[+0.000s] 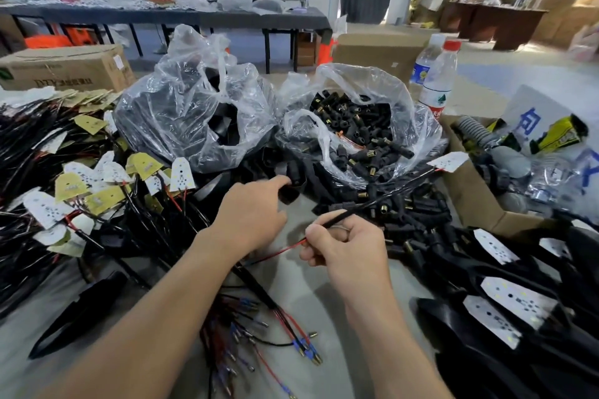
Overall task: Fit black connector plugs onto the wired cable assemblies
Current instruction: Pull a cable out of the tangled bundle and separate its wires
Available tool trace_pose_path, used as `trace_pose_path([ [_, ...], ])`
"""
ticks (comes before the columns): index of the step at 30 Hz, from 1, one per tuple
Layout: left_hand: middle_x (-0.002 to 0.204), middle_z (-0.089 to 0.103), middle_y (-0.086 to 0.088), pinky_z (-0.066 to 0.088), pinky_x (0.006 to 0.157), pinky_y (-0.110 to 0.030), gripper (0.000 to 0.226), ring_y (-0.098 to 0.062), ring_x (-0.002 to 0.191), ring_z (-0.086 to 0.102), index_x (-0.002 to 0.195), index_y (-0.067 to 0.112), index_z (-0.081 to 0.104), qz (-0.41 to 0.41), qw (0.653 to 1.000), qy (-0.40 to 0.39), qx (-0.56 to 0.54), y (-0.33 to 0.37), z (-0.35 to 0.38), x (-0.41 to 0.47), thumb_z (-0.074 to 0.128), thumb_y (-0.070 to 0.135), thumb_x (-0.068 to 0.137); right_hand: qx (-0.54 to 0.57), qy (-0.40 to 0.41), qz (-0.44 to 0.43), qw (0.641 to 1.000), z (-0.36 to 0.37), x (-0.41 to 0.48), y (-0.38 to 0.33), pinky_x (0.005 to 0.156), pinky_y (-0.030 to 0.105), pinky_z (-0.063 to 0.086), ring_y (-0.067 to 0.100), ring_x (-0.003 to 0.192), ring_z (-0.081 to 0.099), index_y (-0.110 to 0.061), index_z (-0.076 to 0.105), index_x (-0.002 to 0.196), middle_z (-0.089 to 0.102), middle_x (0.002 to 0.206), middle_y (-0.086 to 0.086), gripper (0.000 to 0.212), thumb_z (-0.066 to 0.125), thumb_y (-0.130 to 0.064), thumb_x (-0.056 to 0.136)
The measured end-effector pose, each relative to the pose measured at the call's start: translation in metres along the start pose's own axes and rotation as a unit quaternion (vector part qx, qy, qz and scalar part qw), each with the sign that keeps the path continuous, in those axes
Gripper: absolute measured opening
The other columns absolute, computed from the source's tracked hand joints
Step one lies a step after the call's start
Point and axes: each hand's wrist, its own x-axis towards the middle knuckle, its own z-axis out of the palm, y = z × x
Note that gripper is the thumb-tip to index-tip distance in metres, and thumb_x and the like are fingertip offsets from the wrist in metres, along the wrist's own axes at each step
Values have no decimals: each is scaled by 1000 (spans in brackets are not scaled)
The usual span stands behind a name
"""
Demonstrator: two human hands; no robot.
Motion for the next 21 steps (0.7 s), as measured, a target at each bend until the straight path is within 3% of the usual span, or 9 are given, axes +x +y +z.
trace_pose_path([
  [2,93,74,1,40,81,-34,37,-26,96,68,121,30,61,-8,999,39,-8,-1,6,0,67,32,85,0,6,-2,1000,-1,1,1,50,21,51,19,50,67,-4,66,80,67,57,12,13,67,7,87],
  [5,70,69,3,32,71,-31,10,-27,78,65,89,26,69,4,989,130,-69,-4,8,-2,74,25,81,-2,6,-3,1000,-2,3,1,49,21,50,19,49,66,-7,67,78,67,57,10,17,67,7,86],
  [8,66,58,5,34,70,-35,17,-24,75,51,72,15,63,33,972,210,-103,0,-2,-4,75,23,82,3,9,2,1000,-2,2,0,50,21,51,19,50,66,-6,67,80,67,58,11,14,67,6,87],
  [10,80,60,5,39,76,-33,22,-19,80,50,72,12,56,31,959,198,-202,7,-14,-7,68,27,84,4,8,5,1000,-3,2,-2,50,22,51,20,51,66,-4,66,82,68,59,11,11,67,5,88],
  [11,89,65,6,41,79,-30,20,-18,83,54,77,11,58,22,941,154,-302,12,-23,-10,64,28,84,7,7,9,1000,-3,1,-3,50,23,52,21,52,66,-4,66,83,68,60,12,11,66,5,90],
  [14,101,74,-4,52,78,-39,29,-25,84,67,99,6,65,-29,815,21,-578,23,-49,-24,57,30,86,21,3,28,999,2,-1,-6,48,25,52,24,53,65,-1,63,84,67,61,13,11,63,7,92],
  [17,97,76,-18,62,63,-42,33,-30,78,75,108,-6,60,-97,720,16,-687,25,-59,-36,48,22,94,18,-1,42,999,5,-3,-8,47,25,52,23,52,67,-2,62,86,68,61,11,12,60,7,93],
  [19,84,72,-19,58,56,-35,31,-25,63,68,103,-7,60,-151,710,26,-687,23,-55,-45,50,22,99,11,-2,42,999,3,-4,-8,49,26,53,24,54,69,-4,62,87,69,63,11,12,59,6,93],
  [21,78,66,-13,55,55,-33,25,-22,58,63,97,7,61,-162,737,18,-656,16,-43,-57,61,32,94,9,3,37,999,0,-4,-7,49,26,52,24,55,69,-5,62,88,70,65,10,12,59,5,93],
])
